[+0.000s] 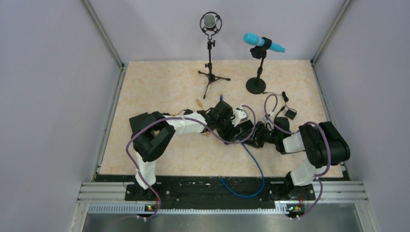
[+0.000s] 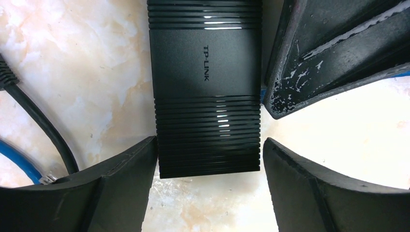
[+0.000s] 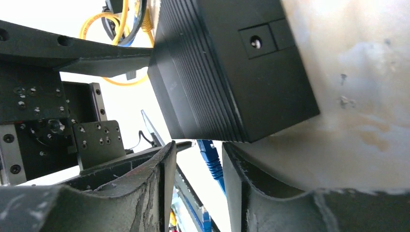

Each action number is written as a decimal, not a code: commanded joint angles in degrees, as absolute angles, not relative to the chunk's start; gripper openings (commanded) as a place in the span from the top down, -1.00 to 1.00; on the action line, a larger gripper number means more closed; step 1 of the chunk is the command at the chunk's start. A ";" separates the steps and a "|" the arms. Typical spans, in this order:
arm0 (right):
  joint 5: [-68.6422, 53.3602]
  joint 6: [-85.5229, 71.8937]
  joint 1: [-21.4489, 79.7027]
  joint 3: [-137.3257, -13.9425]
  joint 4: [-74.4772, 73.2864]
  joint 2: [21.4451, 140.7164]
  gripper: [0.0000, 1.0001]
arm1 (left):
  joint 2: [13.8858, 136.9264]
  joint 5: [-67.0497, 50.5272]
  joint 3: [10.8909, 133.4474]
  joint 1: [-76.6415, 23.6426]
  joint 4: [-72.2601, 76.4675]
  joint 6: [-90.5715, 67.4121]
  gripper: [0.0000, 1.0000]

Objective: Pull the plug from the switch port
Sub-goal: Pull the connector from the switch port, then place the connector at the center of the board, then move the switch port to the center of the board.

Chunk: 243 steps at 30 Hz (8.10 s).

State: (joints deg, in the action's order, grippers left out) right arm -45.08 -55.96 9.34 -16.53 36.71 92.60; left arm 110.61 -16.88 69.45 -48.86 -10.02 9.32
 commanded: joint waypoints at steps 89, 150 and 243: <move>-36.84 -55.05 11.96 -13.65 34.66 94.58 0.30 | 113.16 -19.19 70.11 -49.48 -12.17 9.08 -0.29; -34.70 -50.71 11.96 -11.80 28.09 87.96 1.00 | 113.05 -18.17 69.34 -49.48 -11.99 8.70 -0.28; -2.45 -30.51 25.77 -56.49 -27.13 77.94 -0.44 | 58.03 19.74 39.79 -38.76 -5.70 -16.30 -0.98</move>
